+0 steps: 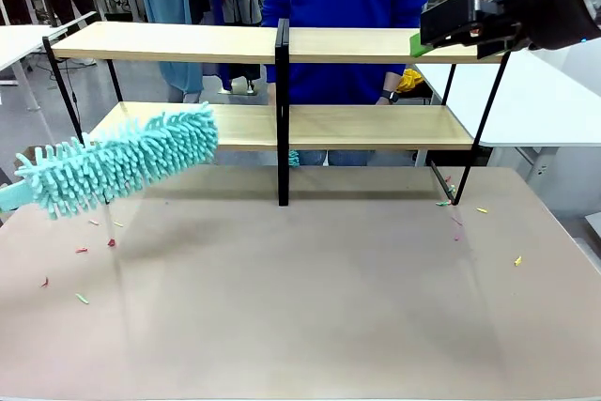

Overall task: Clean the shelves.
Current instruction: Clean another randomly selected level of the Shelf with the Duster.

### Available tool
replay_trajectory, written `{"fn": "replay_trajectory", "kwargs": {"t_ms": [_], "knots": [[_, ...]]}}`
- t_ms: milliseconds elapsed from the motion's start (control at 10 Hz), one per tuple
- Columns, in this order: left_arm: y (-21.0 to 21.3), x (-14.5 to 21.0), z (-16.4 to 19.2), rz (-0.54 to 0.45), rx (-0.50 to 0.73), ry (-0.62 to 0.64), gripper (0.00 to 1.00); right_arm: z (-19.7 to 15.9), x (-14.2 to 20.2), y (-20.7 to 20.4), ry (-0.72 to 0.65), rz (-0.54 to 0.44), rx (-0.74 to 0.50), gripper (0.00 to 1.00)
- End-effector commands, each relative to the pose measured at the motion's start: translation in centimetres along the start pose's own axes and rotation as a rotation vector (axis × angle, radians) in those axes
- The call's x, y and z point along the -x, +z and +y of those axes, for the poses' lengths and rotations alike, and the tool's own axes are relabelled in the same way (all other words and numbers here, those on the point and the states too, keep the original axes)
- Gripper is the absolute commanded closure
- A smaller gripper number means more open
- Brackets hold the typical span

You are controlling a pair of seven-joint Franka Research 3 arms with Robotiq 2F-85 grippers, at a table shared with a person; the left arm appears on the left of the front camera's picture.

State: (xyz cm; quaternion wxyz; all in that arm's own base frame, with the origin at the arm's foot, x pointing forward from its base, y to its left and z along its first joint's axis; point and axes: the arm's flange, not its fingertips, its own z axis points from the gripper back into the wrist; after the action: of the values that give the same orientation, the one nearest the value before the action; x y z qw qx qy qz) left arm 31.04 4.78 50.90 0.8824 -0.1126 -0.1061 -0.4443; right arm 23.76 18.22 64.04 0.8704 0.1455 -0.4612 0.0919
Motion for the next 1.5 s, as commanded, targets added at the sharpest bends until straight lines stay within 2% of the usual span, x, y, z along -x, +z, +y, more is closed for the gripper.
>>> {"fn": "replay_trajectory", "kwargs": {"t_ms": [0,200,300,400,900,1100,1400], "knots": [[-0.5,1.8,-0.6,-0.087,0.012,0.086,0.88,0.0,0.0,0.0,-0.002,-0.003,0.001,0.0],[1.3,4.2,0.6,-0.142,0.026,0.141,0.88,0.0,0.0,0.0,-0.002,-0.003,0.001,0.0],[2.9,6.0,1.6,-0.13,0.031,0.143,0.88,0.0,0.0,0.0,-0.002,-0.003,0.001,0.0],[4.2,7.4,2.3,-0.163,0.049,0.131,0.88,0.0,0.0,0.0,-0.002,-0.003,0.001,0.0],[7.2,9.6,3.3,-0.222,0.055,0.149,0.88,0.0,0.0,0.0,-0.002,-0.003,0.001,0.0],[6.5,8.7,3.8,-0.202,0.077,0.132,0.88,0.0,0.0,0.0,-0.002,-0.003,0.001,0.0],[4.3,4.7,2.6,-0.021,0.051,0.022,0.88,0.0,0.0,0.0,-0.002,-0.003,0.001,0.0]]}}
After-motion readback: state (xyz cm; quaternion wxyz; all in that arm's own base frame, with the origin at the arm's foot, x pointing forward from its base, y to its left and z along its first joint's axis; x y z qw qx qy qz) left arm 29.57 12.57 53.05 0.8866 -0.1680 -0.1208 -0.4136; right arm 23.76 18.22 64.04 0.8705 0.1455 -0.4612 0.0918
